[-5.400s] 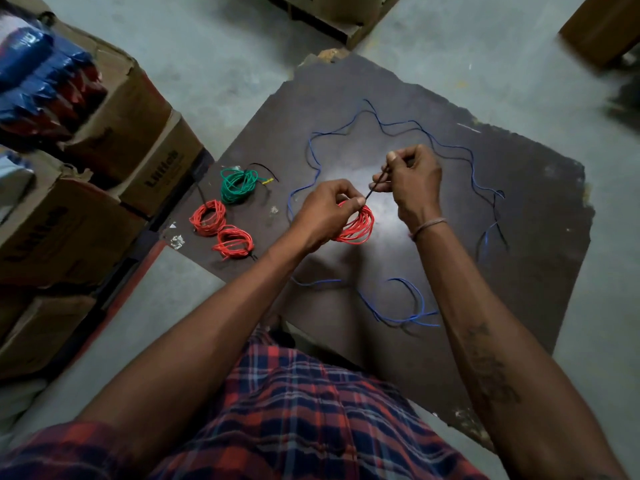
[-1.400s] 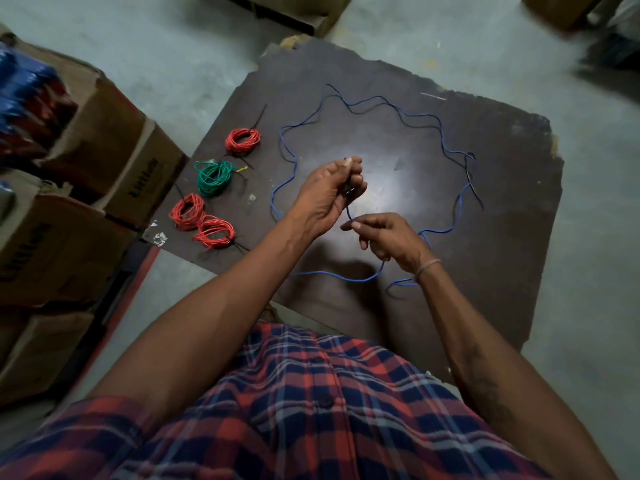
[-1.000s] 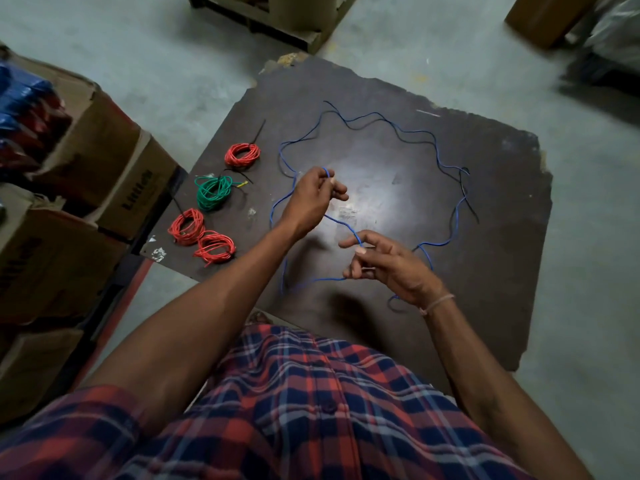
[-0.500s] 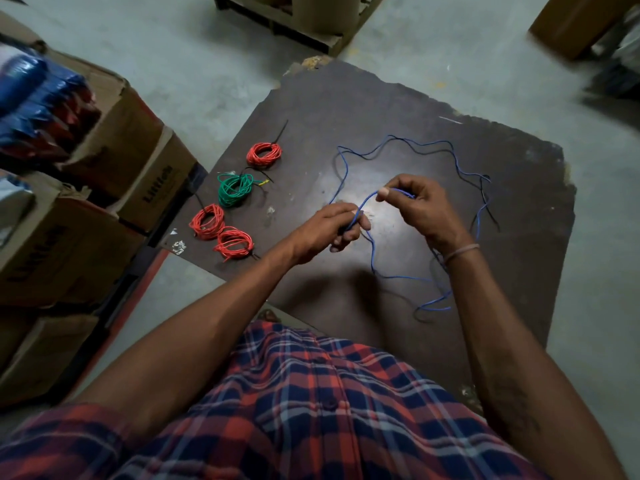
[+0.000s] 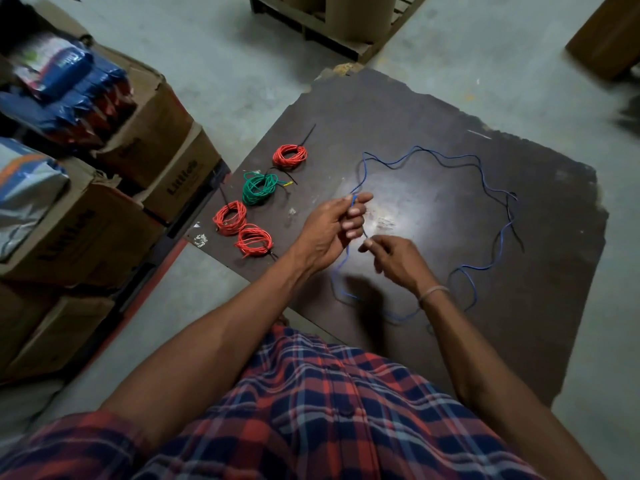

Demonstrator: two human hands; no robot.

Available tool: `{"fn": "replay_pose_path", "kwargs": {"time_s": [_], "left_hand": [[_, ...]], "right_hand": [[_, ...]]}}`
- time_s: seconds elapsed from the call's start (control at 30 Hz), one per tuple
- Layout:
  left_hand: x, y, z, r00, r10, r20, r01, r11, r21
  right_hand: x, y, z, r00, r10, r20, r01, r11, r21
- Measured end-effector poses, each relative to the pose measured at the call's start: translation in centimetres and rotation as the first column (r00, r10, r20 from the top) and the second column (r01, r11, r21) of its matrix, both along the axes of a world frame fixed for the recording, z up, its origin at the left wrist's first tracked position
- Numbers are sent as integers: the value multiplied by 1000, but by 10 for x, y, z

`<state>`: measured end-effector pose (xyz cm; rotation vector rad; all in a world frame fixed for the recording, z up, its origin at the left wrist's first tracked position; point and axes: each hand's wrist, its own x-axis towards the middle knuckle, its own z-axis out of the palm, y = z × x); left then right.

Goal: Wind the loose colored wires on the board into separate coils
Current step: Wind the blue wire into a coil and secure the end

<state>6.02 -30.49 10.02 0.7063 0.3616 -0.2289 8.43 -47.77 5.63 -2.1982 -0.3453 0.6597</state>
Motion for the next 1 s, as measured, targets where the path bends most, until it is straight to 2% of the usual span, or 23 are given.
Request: {"fn": "replay_pose_path", "kwargs": {"time_s": [0.1, 0.2, 0.27, 0.37, 0.43, 0.5, 0.57, 0.63, 0.7, 0.83, 0.93, 1.0], "left_hand": [[12, 1, 4, 994, 93, 49, -99, 985, 139], [18, 8, 0, 992, 54, 118, -94, 924, 369], [20, 15, -4, 989, -40, 142, -49, 817, 575], [17, 28, -5, 967, -213, 141, 8, 577, 817], [12, 35, -1, 934, -339, 108, 51, 427, 903], [5, 37, 6, 905, -423, 54, 108, 348, 931], [-1, 37, 9, 884, -466, 41, 173, 406, 897], [-6, 36, 10, 882, -465, 72, 210, 527, 824], [-11, 33, 10, 900, -429, 82, 237, 638, 733], [-22, 28, 14, 926, -369, 85, 273, 806, 524], [-22, 25, 20, 940, -325, 104, 260, 879, 399], [-20, 26, 23, 944, -300, 139, 245, 917, 315]], "right_hand": [[-19, 6, 20, 983, 98, -156, -88, 994, 70], [-27, 4, 44, 940, 202, -276, -153, 970, 188], [-30, 1, 58, 906, 262, -332, -169, 944, 284], [-30, -5, 75, 886, 275, -373, -74, 879, 471], [-24, -12, 83, 905, 212, -368, 30, 832, 555], [-11, -18, 89, 915, 130, -382, 141, 784, 605], [5, -22, 91, 918, 69, -392, 225, 723, 653], [23, -22, 89, 917, 9, -398, 292, 663, 689], [42, -20, 86, 917, -68, -393, 338, 658, 673], [69, -8, 60, 939, -194, -284, 319, 799, 510], [64, 7, 32, 943, -248, -223, 313, 888, 337], [47, 15, 16, 944, -228, -239, 287, 924, 251]]}}
